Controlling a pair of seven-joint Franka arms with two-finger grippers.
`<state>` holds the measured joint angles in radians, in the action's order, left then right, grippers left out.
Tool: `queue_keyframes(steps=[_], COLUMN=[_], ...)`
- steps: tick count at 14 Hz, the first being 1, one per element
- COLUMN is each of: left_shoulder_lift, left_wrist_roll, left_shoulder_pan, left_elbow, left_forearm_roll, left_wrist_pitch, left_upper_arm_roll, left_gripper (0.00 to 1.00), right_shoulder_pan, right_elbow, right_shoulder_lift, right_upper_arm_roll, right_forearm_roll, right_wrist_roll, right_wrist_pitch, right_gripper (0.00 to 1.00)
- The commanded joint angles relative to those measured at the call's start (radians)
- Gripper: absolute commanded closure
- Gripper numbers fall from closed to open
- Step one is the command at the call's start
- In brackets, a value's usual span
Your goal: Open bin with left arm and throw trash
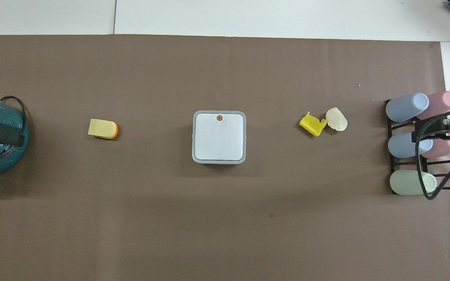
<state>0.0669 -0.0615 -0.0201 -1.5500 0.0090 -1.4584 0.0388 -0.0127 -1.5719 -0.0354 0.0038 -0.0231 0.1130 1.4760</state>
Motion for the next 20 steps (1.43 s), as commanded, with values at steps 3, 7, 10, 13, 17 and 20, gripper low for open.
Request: queue_keyframes(steps=[3,7,10,13,17,20], left_shoulder_lift=[0.013,0.013,0.013,0.013,0.013,0.011], left_wrist_roll=[0.006,0.009,0.009,0.008,0.014,0.019], left_shoulder_pan=[-0.01,-0.014,-0.02,-0.052,-0.053,-0.072], left_elbow=[-0.013,-0.013,-0.013,-0.013,-0.022,-0.024], left_forearm_roll=[0.019,0.019,0.019,0.019,0.017,-0.007], left_wrist_pitch=[0.004,0.001,-0.005,-0.014,-0.056,-0.068], left_upper_arm_roll=[0.001,0.001,0.001,0.001,0.001,0.001], left_gripper=[0.0,0.0,0.0,0.0,0.0,0.0], right_shoulder_pan=[-0.001,-0.003,-0.001,-0.003,-0.001,-0.004], right_elbow=[-0.019,-0.019,-0.03,-0.114,-0.269,-0.286], right_shoulder_lift=[-0.021,-0.021,-0.024,-0.052,-0.074,-0.058], right_upper_arm_roll=[0.002,0.002,0.002,0.002,0.002,0.002], right_forearm_roll=[0.008,0.009,0.009,0.009,0.009,0.009], right_wrist_roll=[-0.015,-0.015,-0.004,-0.001,0.005,0.002], right_wrist_pitch=[0.001,0.001,0.004,0.126,0.351,0.383], right_gripper=[0.0,0.0,0.0,0.0,0.0,0.0])
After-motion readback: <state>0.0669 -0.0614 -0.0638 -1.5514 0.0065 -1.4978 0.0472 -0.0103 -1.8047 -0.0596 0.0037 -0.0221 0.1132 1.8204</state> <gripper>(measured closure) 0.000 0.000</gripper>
